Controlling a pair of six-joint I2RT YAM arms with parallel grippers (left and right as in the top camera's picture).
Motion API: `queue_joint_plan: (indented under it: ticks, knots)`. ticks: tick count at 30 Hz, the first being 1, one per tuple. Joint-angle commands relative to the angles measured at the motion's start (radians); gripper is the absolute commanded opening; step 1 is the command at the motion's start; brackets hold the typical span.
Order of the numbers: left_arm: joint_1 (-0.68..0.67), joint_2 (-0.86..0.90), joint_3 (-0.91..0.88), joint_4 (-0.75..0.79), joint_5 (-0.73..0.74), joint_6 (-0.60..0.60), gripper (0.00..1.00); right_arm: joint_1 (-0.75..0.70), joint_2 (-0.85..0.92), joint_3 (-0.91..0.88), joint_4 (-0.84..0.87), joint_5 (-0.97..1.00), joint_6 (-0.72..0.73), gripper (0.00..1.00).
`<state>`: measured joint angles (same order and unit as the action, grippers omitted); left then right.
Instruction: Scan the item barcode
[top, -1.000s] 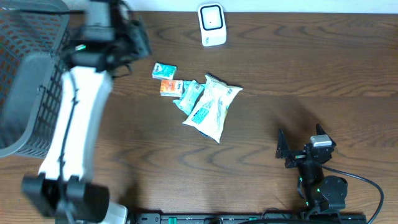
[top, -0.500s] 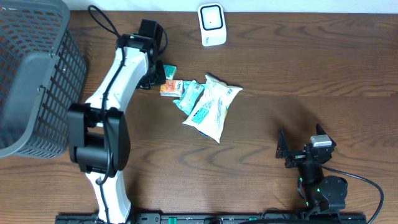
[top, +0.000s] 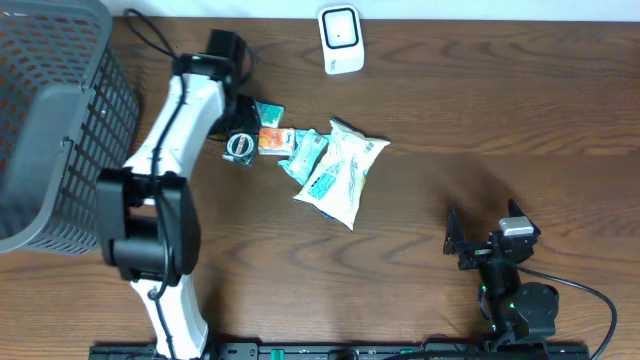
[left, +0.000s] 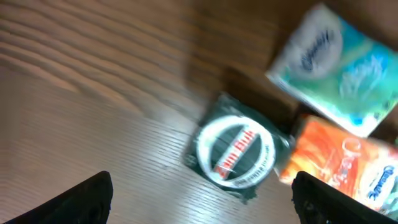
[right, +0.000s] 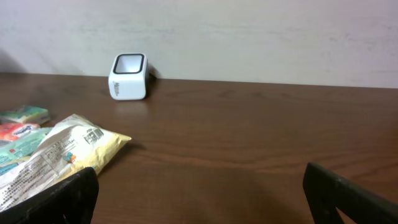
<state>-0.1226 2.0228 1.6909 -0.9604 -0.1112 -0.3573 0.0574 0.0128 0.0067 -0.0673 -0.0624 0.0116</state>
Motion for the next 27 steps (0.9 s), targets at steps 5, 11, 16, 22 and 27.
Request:
queue_joint_plan:
  ticks: [5, 11, 16, 22, 27]
  knots:
    - [0.104, -0.192, 0.043, 0.031, -0.012, 0.001, 0.98, 0.0, -0.002, -0.001, -0.004, 0.005, 0.01, 0.99]
    - [0.12, -0.204, 0.042, 0.03, -0.013, 0.002, 0.98, 0.0, -0.002, -0.001, -0.004, 0.005, 0.01, 0.99]
    - [0.12, -0.205, 0.04, 0.029, -0.013, 0.002, 0.98, 0.0, -0.002, -0.001, -0.004, 0.005, 0.01, 0.99]
    - [0.119, -0.204, 0.039, 0.029, -0.013, 0.001, 0.98, 0.003, -0.002, -0.001, 0.108, -0.053, 0.092, 0.99]
    - [0.12, -0.205, 0.039, 0.029, -0.013, 0.002, 0.98, 0.003, -0.002, -0.001, 0.352, -0.323, 0.403, 0.99]
